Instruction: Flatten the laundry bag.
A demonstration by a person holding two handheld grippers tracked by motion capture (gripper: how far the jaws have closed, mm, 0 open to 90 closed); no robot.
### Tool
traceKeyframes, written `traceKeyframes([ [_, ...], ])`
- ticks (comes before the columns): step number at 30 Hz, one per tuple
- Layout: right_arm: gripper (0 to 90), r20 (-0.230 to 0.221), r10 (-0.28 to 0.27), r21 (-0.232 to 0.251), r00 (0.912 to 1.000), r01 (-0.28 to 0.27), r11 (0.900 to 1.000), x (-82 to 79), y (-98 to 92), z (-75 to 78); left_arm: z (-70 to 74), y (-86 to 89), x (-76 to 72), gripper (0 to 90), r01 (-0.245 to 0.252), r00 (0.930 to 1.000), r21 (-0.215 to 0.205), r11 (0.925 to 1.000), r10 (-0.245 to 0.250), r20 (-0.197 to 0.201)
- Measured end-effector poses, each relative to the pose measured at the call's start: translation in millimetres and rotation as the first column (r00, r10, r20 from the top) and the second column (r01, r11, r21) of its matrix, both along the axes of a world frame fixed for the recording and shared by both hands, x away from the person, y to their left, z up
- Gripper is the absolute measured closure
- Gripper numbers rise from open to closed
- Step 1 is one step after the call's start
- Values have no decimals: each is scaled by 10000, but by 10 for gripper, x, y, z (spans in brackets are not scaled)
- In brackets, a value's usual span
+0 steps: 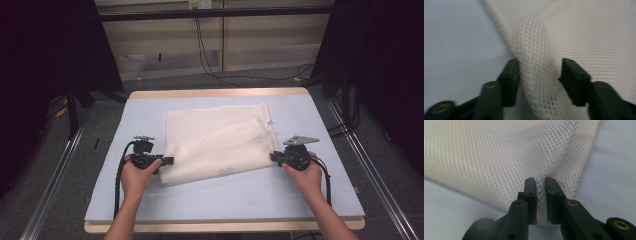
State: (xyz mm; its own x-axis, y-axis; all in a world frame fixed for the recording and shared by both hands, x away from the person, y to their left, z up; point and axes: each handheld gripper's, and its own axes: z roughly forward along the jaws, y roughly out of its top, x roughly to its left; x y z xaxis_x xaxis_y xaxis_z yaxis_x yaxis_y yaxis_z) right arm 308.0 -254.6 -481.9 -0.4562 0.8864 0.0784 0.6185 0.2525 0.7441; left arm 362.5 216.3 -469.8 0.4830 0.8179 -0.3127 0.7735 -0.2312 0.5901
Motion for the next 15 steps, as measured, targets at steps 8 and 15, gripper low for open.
traceKeyframes([
  [8, 805, 21, -16, 50, 10000, 16, 10000, -18, -1, -14, -6, -37, 36, 450, -33, 9998, -70, 10000, 32, -212],
  [15, 808, 101, 73, -9, 9999, -73, 10000, -2, 10, -25, 4, -86, 98, 653, 30, 9989, 218, 9998, -20, -468],
])
